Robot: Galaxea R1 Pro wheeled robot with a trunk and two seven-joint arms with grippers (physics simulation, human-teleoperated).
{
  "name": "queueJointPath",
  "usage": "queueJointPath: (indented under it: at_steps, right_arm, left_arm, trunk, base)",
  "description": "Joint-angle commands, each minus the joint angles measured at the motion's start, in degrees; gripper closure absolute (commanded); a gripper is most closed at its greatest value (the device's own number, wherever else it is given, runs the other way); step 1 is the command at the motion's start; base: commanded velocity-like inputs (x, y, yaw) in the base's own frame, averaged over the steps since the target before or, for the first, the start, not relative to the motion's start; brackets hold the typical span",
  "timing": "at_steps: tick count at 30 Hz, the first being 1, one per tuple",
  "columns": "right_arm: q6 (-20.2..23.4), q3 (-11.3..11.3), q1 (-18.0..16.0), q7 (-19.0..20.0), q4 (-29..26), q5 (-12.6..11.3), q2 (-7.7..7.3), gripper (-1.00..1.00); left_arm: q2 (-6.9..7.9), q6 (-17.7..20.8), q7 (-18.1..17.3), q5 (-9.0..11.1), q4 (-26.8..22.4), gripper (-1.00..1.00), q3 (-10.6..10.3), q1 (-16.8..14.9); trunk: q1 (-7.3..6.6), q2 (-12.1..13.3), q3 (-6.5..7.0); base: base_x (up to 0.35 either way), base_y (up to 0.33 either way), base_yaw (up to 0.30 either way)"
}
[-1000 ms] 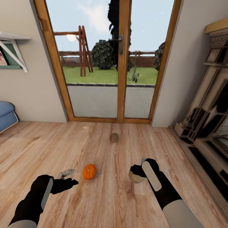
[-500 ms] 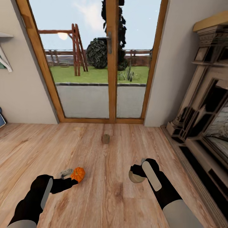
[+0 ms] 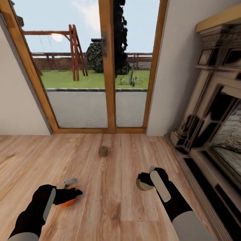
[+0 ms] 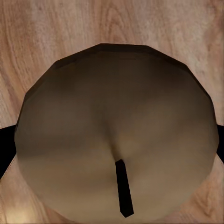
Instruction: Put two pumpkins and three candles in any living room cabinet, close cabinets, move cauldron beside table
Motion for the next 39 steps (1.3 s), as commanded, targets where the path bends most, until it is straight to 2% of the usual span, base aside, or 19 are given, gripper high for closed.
queueJointPath:
  at_steps: [1, 13, 39]
  right_arm:
    - [0.0, 0.0, 0.0, 0.0, 0.0, 0.0, 0.02, 1.00]
    - [0.0, 0.1, 0.0, 0.0, 0.0, -0.1, 0.09, 1.00]
    - [0.1, 0.2, 0.0, 0.0, -0.1, -0.1, 0.13, 1.00]
  left_arm:
    - [0.00, 0.1, 0.0, 0.0, 0.0, -1.00, 0.0, 0.0]
    - [0.01, 0.0, 0.0, 0.0, 0.0, -1.00, 0.0, 0.0]
    - [0.09, 0.0, 0.0, -0.1, 0.0, -1.00, 0.1, 0.0]
  trunk:
    - [0.00, 0.0, 0.00]
    - [0.00, 0.0, 0.00]
    - [0.00, 0.0, 0.00]
  base:
    - [0.244, -0.010, 0.000]
    - [0.246, -0.056, 0.000]
    - [0.246, -0.202, 0.011]
